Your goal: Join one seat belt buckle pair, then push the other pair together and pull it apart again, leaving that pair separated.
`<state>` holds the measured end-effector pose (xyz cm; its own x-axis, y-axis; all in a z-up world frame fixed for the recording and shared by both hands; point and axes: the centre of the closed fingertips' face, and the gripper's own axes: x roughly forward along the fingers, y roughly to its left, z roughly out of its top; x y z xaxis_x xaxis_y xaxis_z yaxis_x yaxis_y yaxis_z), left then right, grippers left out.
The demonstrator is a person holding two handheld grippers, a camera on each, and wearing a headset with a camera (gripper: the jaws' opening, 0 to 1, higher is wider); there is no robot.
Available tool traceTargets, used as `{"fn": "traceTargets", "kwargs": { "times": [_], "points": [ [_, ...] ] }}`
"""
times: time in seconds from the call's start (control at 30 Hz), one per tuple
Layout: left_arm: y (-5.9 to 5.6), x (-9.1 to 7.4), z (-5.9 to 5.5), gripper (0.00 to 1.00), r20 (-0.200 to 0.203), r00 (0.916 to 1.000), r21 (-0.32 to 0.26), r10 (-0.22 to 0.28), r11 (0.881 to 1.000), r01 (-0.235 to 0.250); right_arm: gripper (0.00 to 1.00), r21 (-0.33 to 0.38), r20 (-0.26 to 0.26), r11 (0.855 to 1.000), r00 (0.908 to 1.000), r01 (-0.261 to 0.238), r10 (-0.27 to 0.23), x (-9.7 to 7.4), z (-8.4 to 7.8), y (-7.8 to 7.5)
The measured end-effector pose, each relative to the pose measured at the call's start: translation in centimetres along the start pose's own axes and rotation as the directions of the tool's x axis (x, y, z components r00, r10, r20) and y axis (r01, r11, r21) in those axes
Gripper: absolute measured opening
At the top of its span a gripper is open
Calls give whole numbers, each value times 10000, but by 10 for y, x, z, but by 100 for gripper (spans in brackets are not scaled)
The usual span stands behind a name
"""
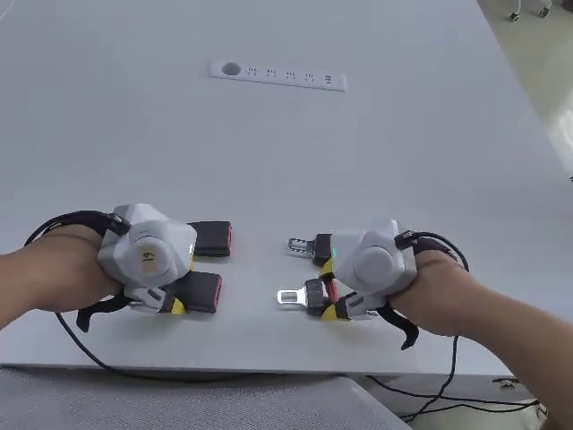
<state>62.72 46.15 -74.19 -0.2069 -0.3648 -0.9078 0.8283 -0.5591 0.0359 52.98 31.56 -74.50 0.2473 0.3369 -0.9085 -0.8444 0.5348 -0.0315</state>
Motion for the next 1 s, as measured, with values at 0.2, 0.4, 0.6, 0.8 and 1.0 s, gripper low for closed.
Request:
{"fn": "traceTargets", "kwargs": {
  "times": [0.2,0.4,0.6,0.8,1.0],
  "points": [
    [1,1,-1,34,14,10000,-110,91,9999,-91,32,182,41,9998,10000,44,-45,0,1,-1],
    [1,2,-2,34,-95,9999,-234,141,9996,-143,32,258,9,9996,10000,85,-86,0,0,-1],
    [2,3,-2,34,-109,9998,-297,161,9994,-164,32,283,-53,9995,9999,164,-162,0,0,-1],
    [2,4,-2,34,-154,9998,-333,120,9994,-125,32,493,25,9983,9995,302,-304,0,0,-2],
    [2,4,-2,34,-230,9996,-400,160,9991,-170,32,757,95,9962,9990,435,-443,1,1,-3]
  ]
}}
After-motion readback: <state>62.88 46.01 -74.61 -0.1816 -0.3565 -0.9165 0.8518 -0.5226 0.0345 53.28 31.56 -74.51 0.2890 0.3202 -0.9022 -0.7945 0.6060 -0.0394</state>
